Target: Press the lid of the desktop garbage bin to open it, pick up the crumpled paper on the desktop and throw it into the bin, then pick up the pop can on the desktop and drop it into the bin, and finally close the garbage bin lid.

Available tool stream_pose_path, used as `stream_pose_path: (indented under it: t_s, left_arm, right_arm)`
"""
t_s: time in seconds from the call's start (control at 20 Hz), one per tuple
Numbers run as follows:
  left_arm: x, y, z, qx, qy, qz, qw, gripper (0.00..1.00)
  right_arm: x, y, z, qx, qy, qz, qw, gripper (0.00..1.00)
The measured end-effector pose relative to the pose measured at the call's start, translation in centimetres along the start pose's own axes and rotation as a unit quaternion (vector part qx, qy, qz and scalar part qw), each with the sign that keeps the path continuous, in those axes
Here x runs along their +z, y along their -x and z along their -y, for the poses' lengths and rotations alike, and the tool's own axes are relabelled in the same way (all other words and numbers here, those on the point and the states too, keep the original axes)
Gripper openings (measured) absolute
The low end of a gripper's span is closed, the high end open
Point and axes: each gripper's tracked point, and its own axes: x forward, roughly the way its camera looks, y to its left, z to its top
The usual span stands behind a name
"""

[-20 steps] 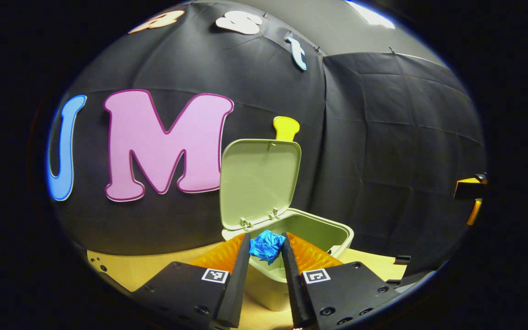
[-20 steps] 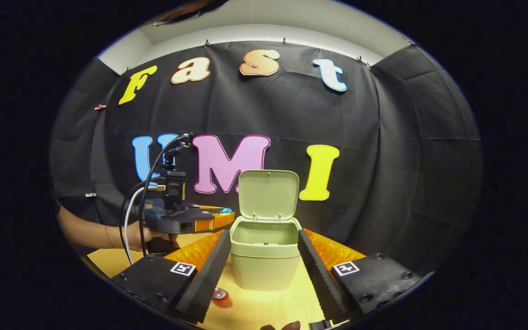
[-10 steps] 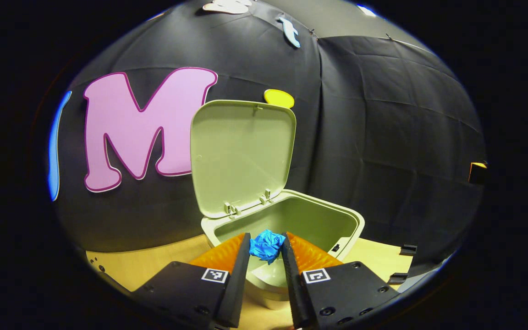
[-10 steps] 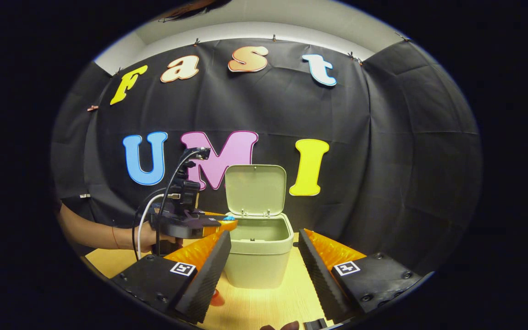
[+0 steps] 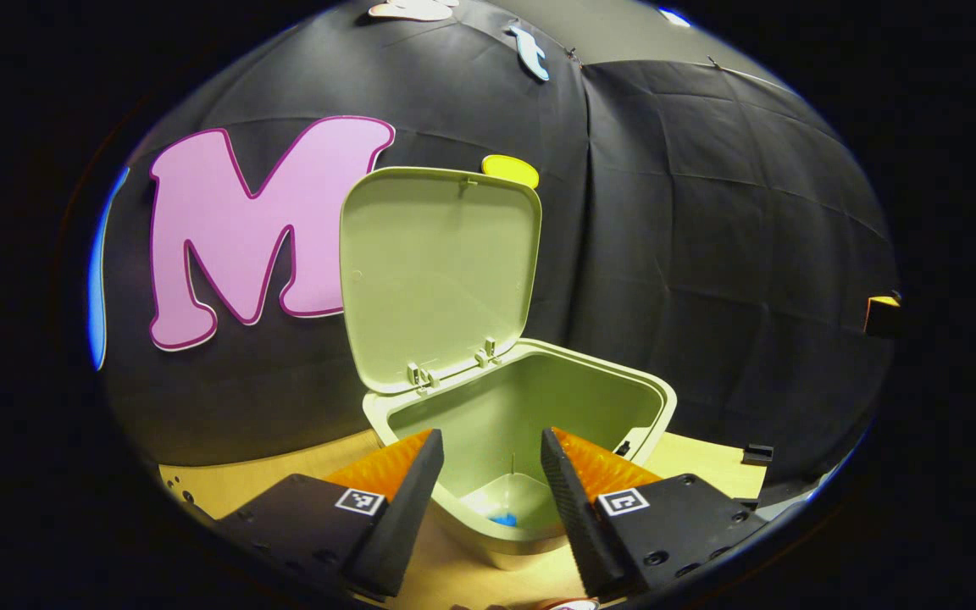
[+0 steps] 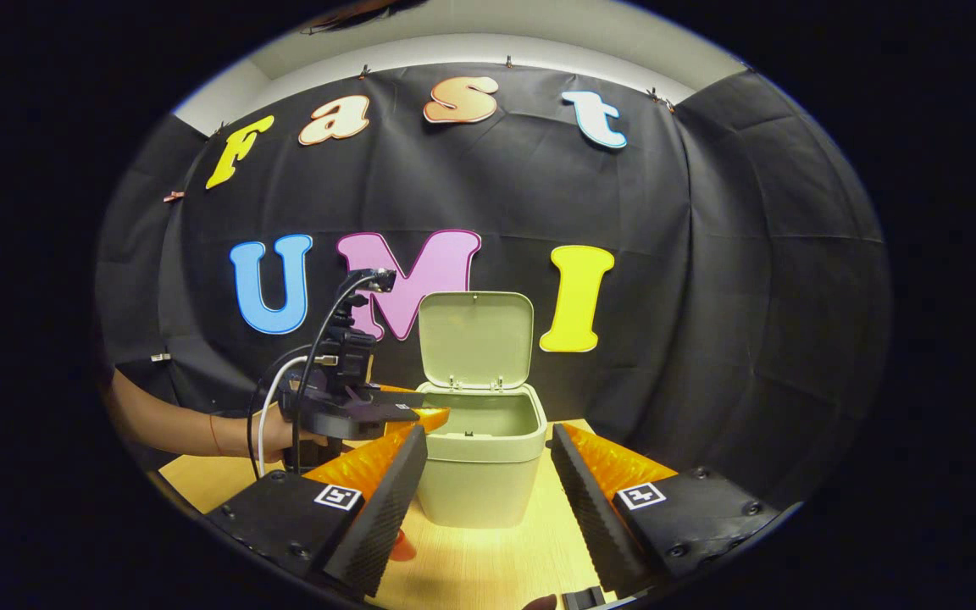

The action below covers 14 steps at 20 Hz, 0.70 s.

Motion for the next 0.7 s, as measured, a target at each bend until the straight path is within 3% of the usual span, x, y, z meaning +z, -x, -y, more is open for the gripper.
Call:
stream_pose_path:
  t_s: [0.1, 0.2, 0.25, 0.3, 0.7]
  left_arm:
    - [0.4, 0.7, -0.4, 0.007, -0.001, 0.008, 1.000, 0.82]
    - [0.9, 2.1, -1.0, 0.019, 0.005, 0.025, 0.999, 0.81]
    - [1.1, 2.7, -1.5, 0.027, 0.006, 0.030, 0.999, 0.86]
    - [1.2, 3.3, -1.9, 0.034, 0.007, 0.034, 0.999, 0.99]
    - [2.3, 11.8, -4.4, 0.089, 0.015, 0.061, 0.994, 0.98]
  right_arm:
    - [-0.3, -0.1, -0.5, 0.007, -0.003, -0.003, 1.000, 0.94]
    - [-0.8, -0.1, -1.3, 0.018, -0.002, -0.008, 1.000, 0.94]
    - [-1.0, -0.2, -1.7, 0.023, -0.001, -0.011, 1.000, 0.94]
    - [-1.4, -0.3, -2.1, 0.028, 0.001, -0.014, 1.000, 0.94]
    - [-5.6, -0.6, -7.1, 0.091, -0.004, -0.055, 0.994, 0.97]
